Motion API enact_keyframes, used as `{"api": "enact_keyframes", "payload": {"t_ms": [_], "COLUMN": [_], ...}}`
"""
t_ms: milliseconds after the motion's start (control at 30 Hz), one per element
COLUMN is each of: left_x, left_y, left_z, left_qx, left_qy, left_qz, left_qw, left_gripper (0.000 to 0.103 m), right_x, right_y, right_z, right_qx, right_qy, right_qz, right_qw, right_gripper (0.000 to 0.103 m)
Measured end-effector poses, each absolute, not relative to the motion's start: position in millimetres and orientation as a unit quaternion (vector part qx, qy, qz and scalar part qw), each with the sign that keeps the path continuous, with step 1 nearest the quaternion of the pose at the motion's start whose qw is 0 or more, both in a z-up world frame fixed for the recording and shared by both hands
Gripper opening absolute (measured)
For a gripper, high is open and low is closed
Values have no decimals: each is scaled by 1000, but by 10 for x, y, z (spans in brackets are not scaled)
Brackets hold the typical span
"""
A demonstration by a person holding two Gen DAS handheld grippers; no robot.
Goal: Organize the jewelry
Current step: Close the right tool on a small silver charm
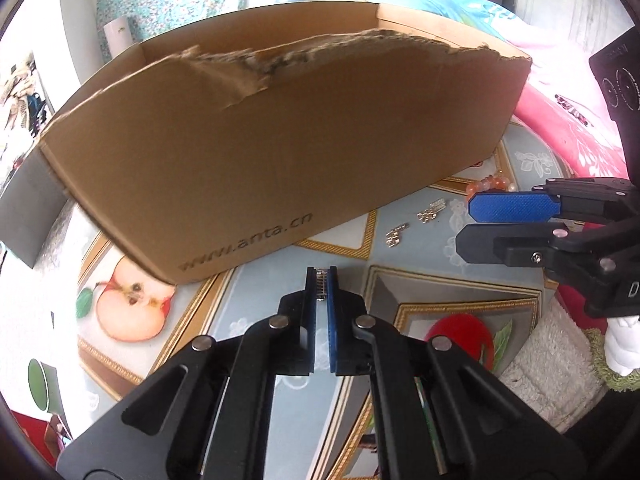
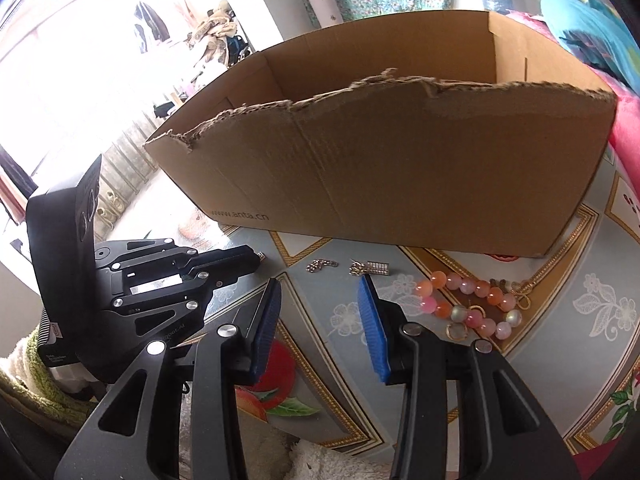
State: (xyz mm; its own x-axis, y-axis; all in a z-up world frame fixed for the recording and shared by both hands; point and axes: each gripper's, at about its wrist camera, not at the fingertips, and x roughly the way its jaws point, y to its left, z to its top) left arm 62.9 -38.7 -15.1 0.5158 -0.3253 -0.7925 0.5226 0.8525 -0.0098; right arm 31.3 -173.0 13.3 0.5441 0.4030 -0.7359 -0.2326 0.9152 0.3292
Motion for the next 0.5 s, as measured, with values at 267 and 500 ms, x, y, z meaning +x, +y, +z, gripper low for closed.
{"api": "enact_keyframes", "payload": {"t_ms": [267, 500], "left_x": [611, 619], "left_y": [-299, -165], "left_z": [-166, -182], "left_qx": [91, 89], "left_qy": [428, 421], "left_qz": [-234, -243], "left_qw": [868, 869], "left_gripper": [4, 4], "right_x": [506, 611], "right_y": [-1440, -1248], "right_z": [57, 37], "right_qx": [41, -31], "right_qy": [452, 443], "right_qz": [173, 145], "right_qw": [874, 884], "right_gripper": [26, 19]}}
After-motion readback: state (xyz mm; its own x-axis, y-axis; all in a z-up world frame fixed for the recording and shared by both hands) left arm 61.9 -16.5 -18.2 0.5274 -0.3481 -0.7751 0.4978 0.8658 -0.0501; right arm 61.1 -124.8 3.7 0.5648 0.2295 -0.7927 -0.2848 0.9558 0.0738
